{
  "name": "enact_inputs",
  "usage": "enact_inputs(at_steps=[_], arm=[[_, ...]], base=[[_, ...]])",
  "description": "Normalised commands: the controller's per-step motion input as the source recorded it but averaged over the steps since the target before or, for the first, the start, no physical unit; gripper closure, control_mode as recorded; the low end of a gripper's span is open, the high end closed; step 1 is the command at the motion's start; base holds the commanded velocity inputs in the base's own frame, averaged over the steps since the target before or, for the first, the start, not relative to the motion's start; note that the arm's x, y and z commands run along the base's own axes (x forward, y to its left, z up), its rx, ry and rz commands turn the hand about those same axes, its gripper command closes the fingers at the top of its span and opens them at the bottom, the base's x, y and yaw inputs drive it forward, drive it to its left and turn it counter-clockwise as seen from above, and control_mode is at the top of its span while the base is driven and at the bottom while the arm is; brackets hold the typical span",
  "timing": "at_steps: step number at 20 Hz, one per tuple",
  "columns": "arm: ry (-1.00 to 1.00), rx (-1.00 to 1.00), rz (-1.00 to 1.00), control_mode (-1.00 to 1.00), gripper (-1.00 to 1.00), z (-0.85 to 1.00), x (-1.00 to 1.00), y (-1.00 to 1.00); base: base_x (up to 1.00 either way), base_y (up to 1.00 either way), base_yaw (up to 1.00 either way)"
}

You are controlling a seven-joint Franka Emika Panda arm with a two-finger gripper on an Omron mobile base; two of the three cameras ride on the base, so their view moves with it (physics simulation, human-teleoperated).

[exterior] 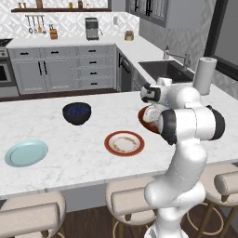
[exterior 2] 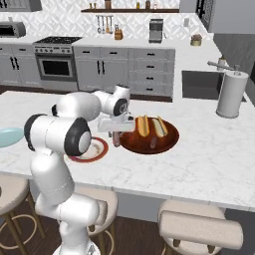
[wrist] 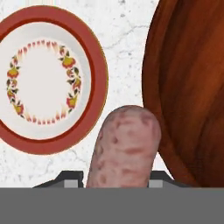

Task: Place one bun and one sausage from the bowl on each plate.

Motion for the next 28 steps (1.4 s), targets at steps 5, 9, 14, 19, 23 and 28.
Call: enact_inputs(at_steps=[5, 9, 14, 19, 23, 28], arm=[[-0.01, -0.1, -0.24, -1.0, 1.0, 0.18, -0.09, 1.0], [0.15, -0.24, -0.04, -1.0, 1.0, -0.04, 0.42, 1.0], [0.08, 0.0, 0.0, -1.0, 1.0, -0.32, 0.54, 0.99], [-0.04, 0.0, -0.01, -1.0, 1.0, -0.31, -0.05, 0.14], [-0.04, 0.0, -0.02, -1.0, 1.0, -0.27, -0.16, 0.0], [-0.05, 0.01, 0.0, -1.0, 1.0, -0.21, 0.0, 0.08]], base=[[0.0, 0.0, 0.0], [0.0, 0.0, 0.0], [0.0, 0.0, 0.0], [0.0, 0.0, 0.0], [0.0, 0.0, 0.0], [0.0, 0.0, 0.0]])
